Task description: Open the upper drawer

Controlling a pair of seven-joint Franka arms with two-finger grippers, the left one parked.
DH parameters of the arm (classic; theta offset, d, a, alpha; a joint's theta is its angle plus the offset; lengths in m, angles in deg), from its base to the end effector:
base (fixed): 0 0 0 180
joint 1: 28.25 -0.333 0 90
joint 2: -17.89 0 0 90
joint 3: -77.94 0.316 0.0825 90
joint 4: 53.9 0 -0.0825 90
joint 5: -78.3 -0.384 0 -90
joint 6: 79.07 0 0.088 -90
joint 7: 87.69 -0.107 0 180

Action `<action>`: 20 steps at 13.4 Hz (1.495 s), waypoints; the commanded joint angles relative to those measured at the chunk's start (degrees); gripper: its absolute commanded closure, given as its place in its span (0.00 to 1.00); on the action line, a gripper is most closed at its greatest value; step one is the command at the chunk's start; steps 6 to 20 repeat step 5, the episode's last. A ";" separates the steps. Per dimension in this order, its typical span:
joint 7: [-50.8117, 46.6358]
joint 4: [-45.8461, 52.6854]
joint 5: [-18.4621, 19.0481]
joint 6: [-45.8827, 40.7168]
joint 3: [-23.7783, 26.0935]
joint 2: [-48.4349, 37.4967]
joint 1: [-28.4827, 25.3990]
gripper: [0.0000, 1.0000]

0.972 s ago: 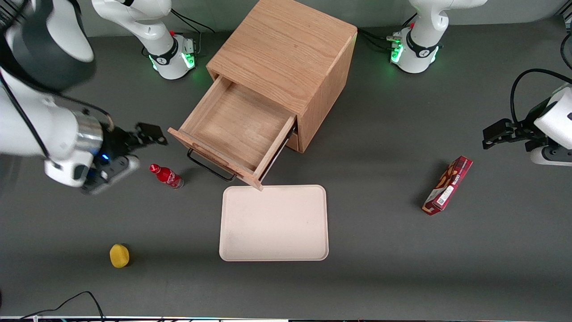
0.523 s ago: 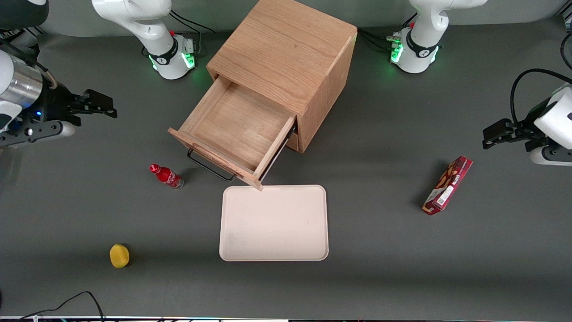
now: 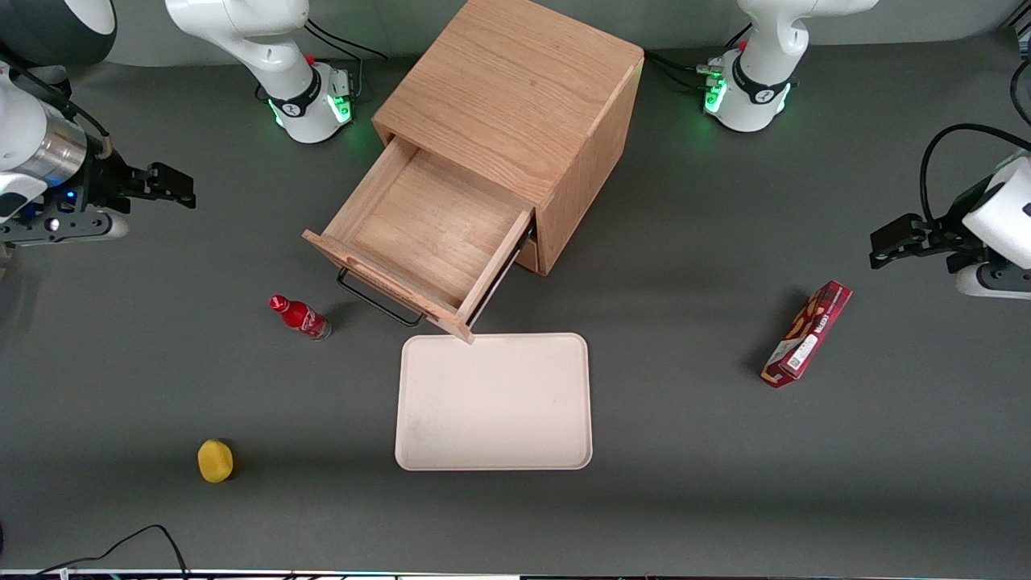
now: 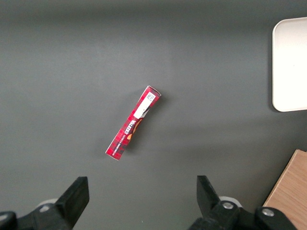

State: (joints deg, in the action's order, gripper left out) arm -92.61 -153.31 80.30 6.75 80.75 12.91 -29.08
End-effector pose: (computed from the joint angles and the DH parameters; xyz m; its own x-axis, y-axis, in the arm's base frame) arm 0.5142 0.0297 0.5886 0.9890 -0.0263 -0.1459 -0.0189 -0.9985 0.0517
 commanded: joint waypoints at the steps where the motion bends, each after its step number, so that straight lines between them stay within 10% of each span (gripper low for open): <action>1: -7.38 1.58 1.34 2.67 0.08 0.58 -0.58 0.00; 20: -7.55 8.34 1.17 2.68 -0.09 5.24 -0.49 0.00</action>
